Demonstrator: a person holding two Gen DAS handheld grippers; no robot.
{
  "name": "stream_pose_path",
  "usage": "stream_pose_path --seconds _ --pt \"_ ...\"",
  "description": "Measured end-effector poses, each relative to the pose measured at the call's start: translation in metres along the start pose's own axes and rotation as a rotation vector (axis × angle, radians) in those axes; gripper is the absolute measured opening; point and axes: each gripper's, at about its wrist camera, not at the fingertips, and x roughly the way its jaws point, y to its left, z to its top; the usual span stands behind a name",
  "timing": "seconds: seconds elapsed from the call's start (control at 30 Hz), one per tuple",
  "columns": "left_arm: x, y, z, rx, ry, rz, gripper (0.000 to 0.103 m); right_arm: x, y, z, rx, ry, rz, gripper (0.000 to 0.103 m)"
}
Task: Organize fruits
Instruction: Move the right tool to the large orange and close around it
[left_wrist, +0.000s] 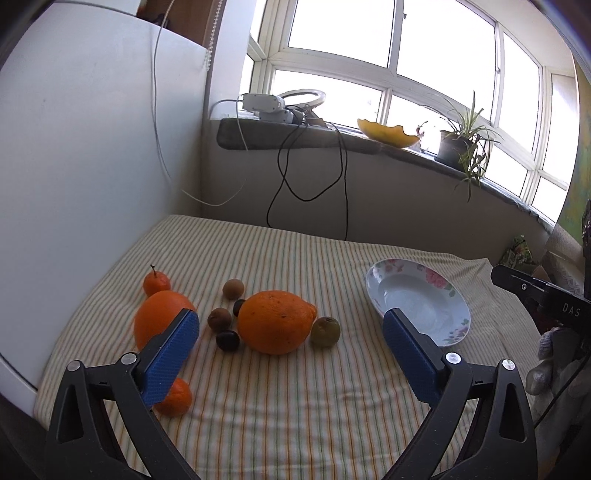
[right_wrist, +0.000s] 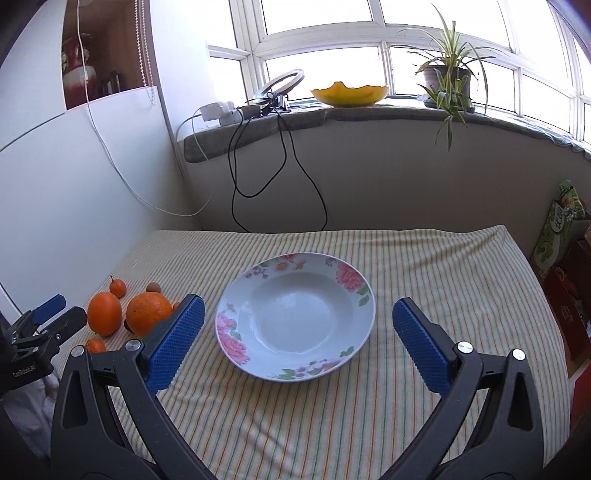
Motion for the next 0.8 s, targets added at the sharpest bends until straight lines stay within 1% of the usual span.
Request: stream_pose_path --seconds 0.07,0.23,0.37,0.53,0.6,0.67,0.77,0.8 --pt "0.003 0.005 -0.004 -0.021 0.024 -0.012 0.093 0.009 0.009 0.003 -0.031 0.025 0.044 0.103" --pt "0.014 0.014 -0.013 -0.078 0.077 -0.054 0.086 0.030 0.030 0.011 -0.093 0.086 0.135 0.103" --pt "0.023 0.019 -0.017 -0.122 0.101 -0.081 0.085 0.051 0.045 0.016 -0.132 0.159 0.215 0.103" --pt "0.032 0.021 -0.019 -0.144 0.120 -0.098 0.081 0.081 0.060 0.022 -0.133 0.254 0.339 0.103" --pt "0.035 0.022 -0.018 -0.153 0.121 -0.107 0.079 0.093 0.068 0.025 -0.142 0.281 0.374 0.103" --pt "0.038 0.023 -0.017 -0.162 0.124 -0.110 0.074 0.105 0.077 0.027 -0.145 0.315 0.420 0.103" --pt "0.043 0.023 -0.018 -0.169 0.136 -0.119 0.070 0.127 0.087 0.028 -0.125 0.384 0.480 0.103" --pt "0.044 0.023 -0.018 -0.170 0.138 -0.121 0.069 0.133 0.091 0.028 -0.123 0.404 0.495 0.101"
